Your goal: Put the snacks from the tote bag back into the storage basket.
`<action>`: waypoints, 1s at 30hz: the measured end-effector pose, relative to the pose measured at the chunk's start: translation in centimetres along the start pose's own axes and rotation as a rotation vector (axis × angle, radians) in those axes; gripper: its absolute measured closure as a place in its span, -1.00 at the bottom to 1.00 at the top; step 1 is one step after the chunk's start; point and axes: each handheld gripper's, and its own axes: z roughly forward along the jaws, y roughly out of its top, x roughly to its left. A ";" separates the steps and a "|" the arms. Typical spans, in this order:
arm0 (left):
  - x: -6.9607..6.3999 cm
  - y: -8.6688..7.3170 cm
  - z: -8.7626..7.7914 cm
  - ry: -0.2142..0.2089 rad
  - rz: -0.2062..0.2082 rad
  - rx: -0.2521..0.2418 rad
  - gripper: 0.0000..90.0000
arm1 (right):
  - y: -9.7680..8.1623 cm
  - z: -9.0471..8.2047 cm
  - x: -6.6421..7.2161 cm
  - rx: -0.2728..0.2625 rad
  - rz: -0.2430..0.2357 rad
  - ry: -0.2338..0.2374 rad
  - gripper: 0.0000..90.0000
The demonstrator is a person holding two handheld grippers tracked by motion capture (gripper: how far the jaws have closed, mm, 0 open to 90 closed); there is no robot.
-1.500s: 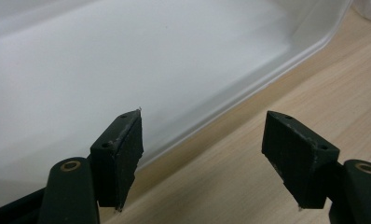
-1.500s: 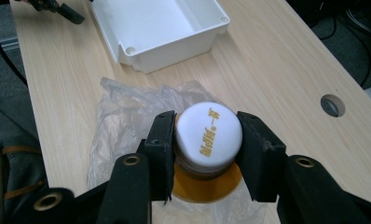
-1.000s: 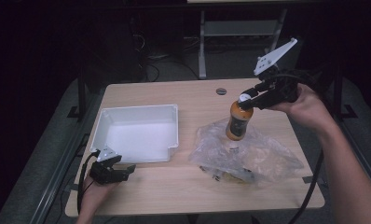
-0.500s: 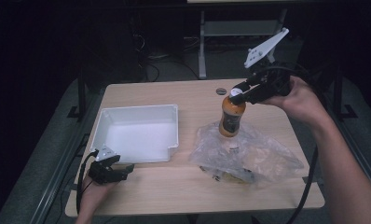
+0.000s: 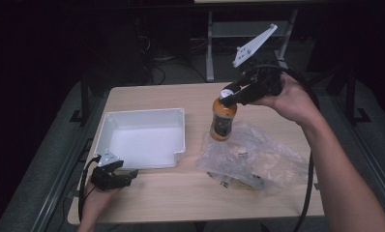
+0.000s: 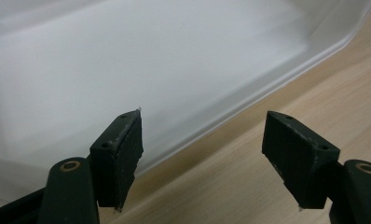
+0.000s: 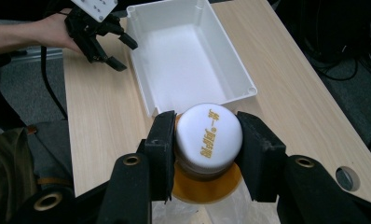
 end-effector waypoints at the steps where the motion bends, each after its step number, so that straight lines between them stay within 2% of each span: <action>1: 0.0 0.0 0.0 0.001 0.000 0.000 -0.37 | 0.5 0.4 0.2 0.001 -0.020 -0.003 0.31; 8: 0.2 -0.1 0.0 0.000 -0.002 0.002 -0.37 | 1.7 1.3 0.6 -0.006 -0.031 0.002 0.31; 11: 0.3 -0.1 0.0 0.003 -0.013 0.001 -0.37 | 2.3 2.1 0.7 -0.005 -0.038 0.013 0.31; 21: 0.3 -0.1 0.1 0.005 -0.002 0.008 -0.37 | 3.5 4.6 0.7 0.006 -0.049 0.027 0.31; 30: 0.5 -0.2 0.1 0.005 -0.011 0.002 -0.37 | 4.8 6.4 0.8 0.010 -0.052 0.039 0.31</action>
